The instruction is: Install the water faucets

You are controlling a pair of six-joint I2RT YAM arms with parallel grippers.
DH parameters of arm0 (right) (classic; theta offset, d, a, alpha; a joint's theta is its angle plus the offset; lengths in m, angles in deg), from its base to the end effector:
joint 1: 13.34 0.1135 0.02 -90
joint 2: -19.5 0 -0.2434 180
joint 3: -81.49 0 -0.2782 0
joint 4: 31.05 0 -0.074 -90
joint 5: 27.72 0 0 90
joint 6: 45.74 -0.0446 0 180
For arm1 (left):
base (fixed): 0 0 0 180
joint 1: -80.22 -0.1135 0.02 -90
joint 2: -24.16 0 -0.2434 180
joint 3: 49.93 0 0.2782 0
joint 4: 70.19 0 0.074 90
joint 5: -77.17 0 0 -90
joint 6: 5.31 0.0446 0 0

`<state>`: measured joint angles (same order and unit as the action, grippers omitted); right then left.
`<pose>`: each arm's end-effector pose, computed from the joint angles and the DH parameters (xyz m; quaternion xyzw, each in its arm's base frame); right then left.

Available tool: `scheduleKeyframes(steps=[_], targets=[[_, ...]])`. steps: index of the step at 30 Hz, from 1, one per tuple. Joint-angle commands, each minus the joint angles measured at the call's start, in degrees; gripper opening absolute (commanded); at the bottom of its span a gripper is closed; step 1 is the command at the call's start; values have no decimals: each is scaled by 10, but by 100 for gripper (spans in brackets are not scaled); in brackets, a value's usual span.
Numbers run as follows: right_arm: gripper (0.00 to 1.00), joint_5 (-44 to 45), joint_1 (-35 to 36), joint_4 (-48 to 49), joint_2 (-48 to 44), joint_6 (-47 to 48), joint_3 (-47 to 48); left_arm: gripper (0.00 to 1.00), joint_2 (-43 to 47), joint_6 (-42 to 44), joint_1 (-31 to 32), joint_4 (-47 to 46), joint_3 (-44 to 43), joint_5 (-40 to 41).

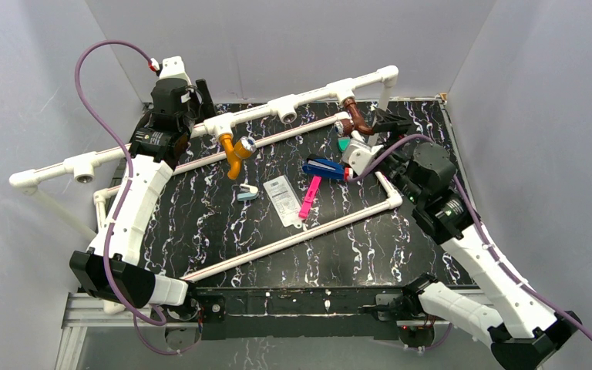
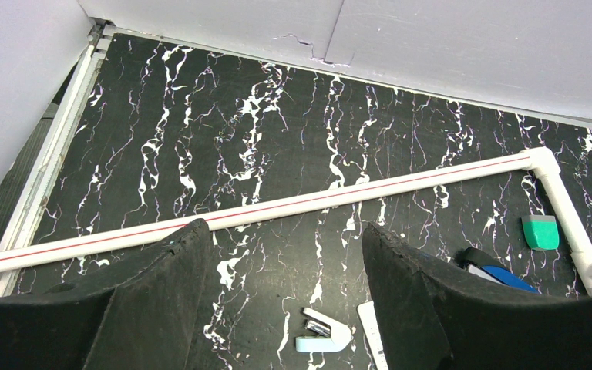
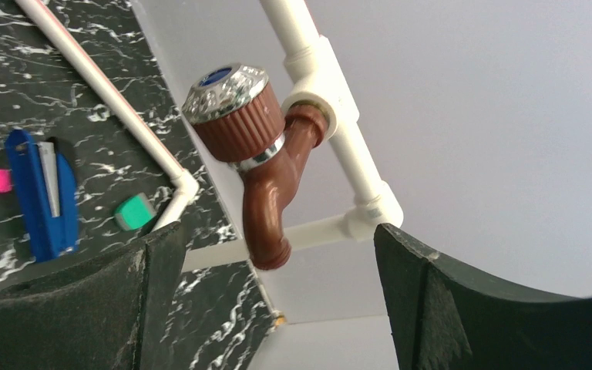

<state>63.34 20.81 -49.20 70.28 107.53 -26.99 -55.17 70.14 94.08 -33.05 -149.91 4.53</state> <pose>0.2030 0.1367 0.4059 -0.5147 0.4609 -0.1879 0.6981 0.3401 -0.0702 0.4177 -0.0951 0.7915 -0.0279 0.6031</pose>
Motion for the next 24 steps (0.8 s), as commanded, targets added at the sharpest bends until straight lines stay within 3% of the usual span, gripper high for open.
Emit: scheduleKeyframes(steps=[1, 8, 14, 18, 24], targets=[[97, -15, 0, 95, 20, 89, -5, 70, -7, 4, 13, 121, 27, -24], [91, -25, 4, 132, 57, 115, -9, 70, -10, 5, 13, 121, 28, -23], [74, -26, 6, 153, 78, 102, -8, 70, -13, 6, 13, 122, 27, -20], [53, -20, 7, 161, 86, 81, -11, 70, -13, 7, 13, 122, 27, -19], [4, -6, 11, 179, 84, 26, -25, 70, -13, 7, 13, 124, 27, -17]])
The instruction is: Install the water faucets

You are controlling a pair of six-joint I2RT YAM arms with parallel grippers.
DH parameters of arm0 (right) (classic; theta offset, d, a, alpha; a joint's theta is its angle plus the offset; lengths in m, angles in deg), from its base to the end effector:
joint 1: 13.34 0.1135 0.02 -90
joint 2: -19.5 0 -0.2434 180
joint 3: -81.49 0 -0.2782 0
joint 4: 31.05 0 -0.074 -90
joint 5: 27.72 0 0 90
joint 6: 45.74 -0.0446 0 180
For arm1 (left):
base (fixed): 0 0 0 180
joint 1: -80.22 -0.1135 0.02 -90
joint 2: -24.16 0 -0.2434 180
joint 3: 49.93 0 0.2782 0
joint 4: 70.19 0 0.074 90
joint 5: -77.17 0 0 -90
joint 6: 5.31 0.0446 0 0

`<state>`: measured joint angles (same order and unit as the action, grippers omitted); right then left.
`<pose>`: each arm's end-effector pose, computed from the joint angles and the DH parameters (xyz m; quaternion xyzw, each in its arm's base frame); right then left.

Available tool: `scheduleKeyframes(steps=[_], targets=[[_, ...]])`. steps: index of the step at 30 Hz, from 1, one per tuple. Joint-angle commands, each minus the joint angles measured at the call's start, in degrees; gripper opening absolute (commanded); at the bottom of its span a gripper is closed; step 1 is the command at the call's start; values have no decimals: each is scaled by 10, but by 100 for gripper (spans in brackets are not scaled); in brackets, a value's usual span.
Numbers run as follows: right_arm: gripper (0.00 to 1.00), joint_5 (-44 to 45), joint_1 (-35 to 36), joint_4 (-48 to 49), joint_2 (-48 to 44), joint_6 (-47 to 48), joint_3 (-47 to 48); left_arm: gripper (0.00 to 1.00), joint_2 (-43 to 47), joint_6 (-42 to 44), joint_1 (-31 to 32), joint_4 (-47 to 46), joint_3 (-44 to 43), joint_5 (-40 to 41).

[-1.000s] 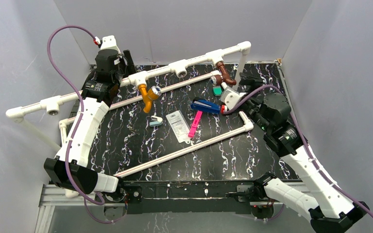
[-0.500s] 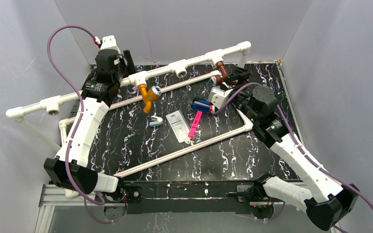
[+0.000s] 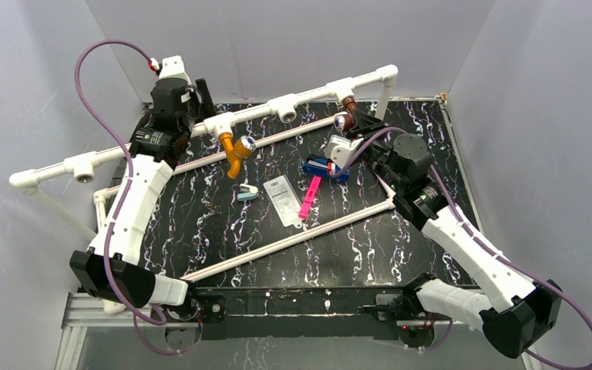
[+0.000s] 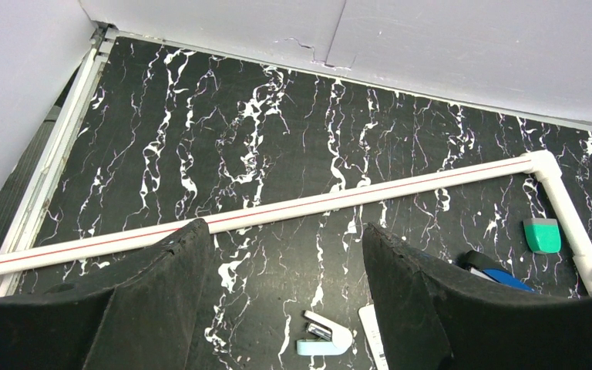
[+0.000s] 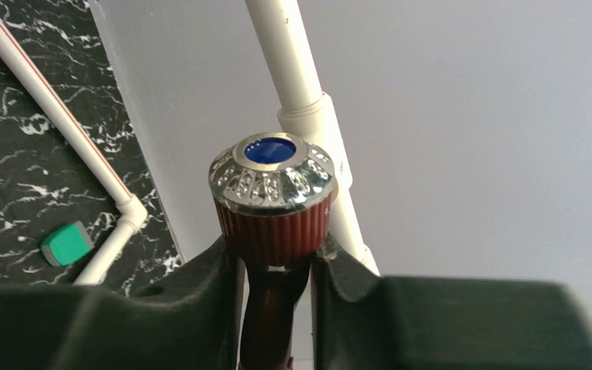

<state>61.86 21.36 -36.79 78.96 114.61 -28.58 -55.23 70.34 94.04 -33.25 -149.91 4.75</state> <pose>0.2367 0.1643 0.3835 -0.5392 0.4100 -0.2228 0.7011 0.3406 -0.0699 0.4178 -0.0952 0.7906 -0.0255 0.6043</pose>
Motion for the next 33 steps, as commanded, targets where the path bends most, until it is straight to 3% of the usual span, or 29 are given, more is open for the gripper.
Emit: scheduleKeyframes(steps=[1, 5, 22, 33], targets=[[1, 19, 5, 60, -3, -64, -11, 70, -12, 6, 13, 126, 26, -19], [1, 29, 9, 88, -12, -160, -24, 70, -12, 5, 13, 126, 25, -20], [1, 112, 9, 146, 20, -777, -36, 70, -9, 4, 13, 127, 25, -22], [1, 178, 8, 131, 29, -1146, -42, 70, -5, 4, 13, 126, 29, -21]])
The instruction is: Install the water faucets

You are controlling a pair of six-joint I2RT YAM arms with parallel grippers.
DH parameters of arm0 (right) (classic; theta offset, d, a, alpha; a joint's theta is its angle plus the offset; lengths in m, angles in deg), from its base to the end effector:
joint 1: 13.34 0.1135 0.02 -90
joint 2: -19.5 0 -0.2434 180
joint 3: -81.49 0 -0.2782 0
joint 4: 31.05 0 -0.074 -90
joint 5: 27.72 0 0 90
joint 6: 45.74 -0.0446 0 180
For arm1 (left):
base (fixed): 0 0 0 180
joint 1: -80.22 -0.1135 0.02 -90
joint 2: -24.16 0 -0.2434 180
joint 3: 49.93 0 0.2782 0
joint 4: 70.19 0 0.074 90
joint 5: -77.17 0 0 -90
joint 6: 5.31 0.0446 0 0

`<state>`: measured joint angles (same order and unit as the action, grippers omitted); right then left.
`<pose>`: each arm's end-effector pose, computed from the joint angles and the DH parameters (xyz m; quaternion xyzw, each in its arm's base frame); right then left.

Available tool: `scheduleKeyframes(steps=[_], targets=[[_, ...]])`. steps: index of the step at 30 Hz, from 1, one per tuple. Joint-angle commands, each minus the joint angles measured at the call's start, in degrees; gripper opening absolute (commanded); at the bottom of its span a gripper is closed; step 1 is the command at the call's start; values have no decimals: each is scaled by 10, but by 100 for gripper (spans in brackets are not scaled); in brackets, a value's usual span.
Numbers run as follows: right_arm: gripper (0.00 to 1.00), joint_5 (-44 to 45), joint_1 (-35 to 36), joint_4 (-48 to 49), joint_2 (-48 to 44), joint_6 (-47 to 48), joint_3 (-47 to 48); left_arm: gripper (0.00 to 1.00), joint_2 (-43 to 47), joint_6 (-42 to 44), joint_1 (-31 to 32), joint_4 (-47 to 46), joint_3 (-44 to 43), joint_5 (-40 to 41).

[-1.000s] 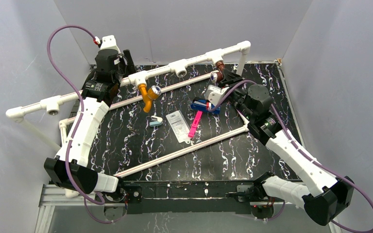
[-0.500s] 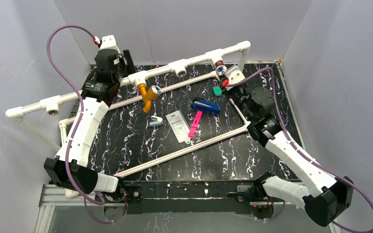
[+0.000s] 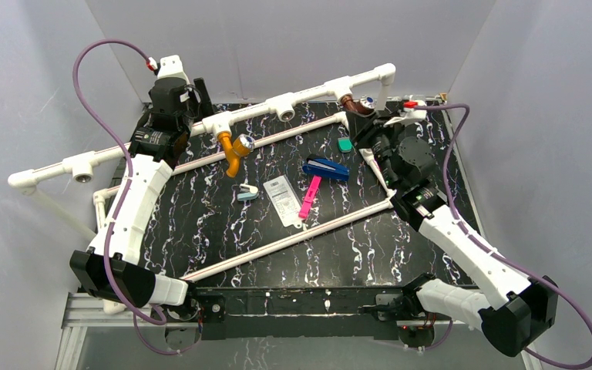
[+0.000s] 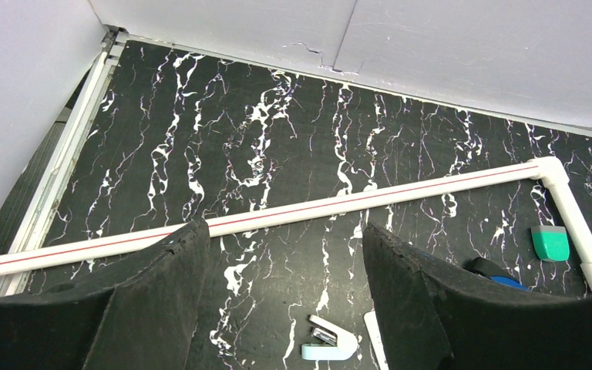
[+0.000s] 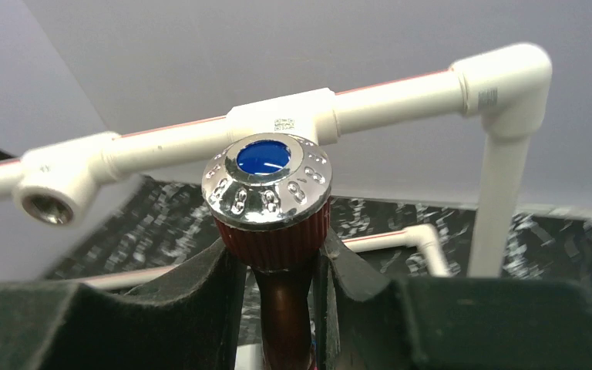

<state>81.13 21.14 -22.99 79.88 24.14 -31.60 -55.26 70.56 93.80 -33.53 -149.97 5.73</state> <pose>0.2460 0.1515 0.3860 0.0531 0.6148 0.2690 0.7395 0.3411 -0.0678 0.4186 -0.1008 0.7879 -0.0171 0.6072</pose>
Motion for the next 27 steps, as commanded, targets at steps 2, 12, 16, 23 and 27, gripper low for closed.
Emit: scheduleKeyframes(steps=[2, 12, 16, 23, 27], targets=[[1, -8, 11, -7, 16, -308, -16, 70, -4, 2, 16, 128, 30, -31], [1, -7, 11, -31, 10, -636, -33, 70, -4, 0, 17, 124, 36, -36], [1, -17, 11, -33, 10, -715, -31, 70, -3, 0, 17, 124, 37, -38], [1, -38, 10, -63, 0, -751, 1, 70, -2, 0, 18, 121, 40, -37], [26, -30, 11, -87, -8, -708, 18, 70, -5, 0, 17, 122, 37, -36]])
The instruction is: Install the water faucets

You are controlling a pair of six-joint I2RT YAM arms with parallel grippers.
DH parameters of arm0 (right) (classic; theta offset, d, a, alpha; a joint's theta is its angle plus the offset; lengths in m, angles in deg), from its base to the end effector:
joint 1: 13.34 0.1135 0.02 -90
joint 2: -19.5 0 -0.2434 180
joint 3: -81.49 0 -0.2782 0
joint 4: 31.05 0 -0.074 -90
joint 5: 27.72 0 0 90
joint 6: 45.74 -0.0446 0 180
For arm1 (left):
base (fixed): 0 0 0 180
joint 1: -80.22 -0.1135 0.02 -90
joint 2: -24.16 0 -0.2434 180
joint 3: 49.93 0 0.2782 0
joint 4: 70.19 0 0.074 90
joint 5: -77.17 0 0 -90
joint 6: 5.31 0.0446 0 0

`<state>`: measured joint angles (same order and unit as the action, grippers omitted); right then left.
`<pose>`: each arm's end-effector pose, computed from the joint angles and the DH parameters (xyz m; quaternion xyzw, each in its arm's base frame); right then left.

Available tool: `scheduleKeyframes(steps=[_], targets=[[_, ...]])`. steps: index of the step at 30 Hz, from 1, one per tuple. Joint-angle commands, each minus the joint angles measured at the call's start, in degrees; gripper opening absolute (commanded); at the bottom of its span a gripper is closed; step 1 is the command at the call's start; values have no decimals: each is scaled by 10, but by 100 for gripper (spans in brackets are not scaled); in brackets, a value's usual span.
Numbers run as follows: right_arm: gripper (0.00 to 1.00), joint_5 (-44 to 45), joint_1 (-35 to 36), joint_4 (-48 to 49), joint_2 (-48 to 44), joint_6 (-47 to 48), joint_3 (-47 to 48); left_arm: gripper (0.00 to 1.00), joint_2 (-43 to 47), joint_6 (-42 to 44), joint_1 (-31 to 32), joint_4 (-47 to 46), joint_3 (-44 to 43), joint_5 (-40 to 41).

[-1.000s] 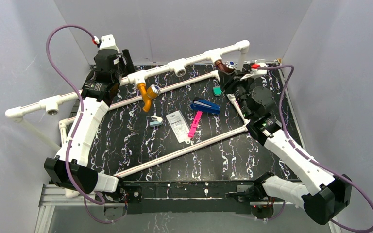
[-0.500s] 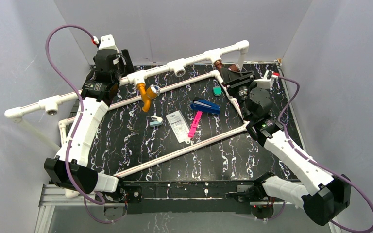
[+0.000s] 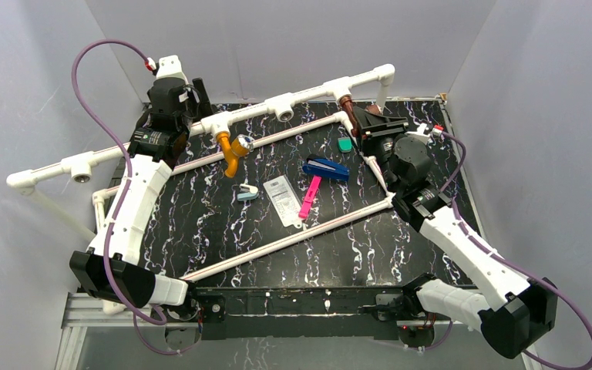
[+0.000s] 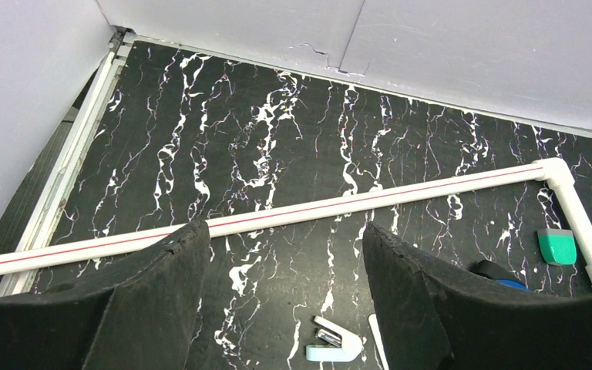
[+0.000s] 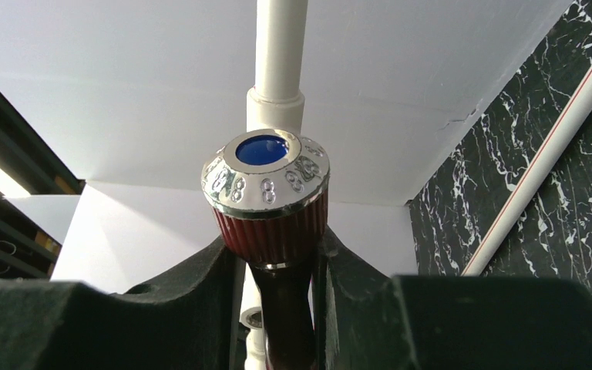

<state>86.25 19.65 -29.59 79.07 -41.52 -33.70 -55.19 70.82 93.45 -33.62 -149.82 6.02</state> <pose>0.2512 0.1415 0.3622 0.4280 0.5133 0.5588 0.4910 0.3413 -0.0654 0.4182 -0.1029 0.7874 -0.0119 0.6076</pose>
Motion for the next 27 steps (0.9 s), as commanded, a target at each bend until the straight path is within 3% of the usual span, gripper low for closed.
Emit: scheduleKeyframes(steps=[1, 5, 11, 21, 27], targets=[[33, -80, 25, -26, -2, -43, 39, 70, -5, -2, 21, 124, 33, -39], [62, -79, 26, -34, -16, -11, 23, 70, -6, -2, 21, 124, 34, -37], [82, -68, 25, -56, -45, 49, 16, 70, -6, -1, 21, 125, 35, -35], [90, -22, 25, -175, -105, 216, 59, 70, -7, -1, 21, 125, 35, -36], [90, 8, 26, -212, -133, 382, 70, 70, -7, -1, 21, 124, 35, -36]])
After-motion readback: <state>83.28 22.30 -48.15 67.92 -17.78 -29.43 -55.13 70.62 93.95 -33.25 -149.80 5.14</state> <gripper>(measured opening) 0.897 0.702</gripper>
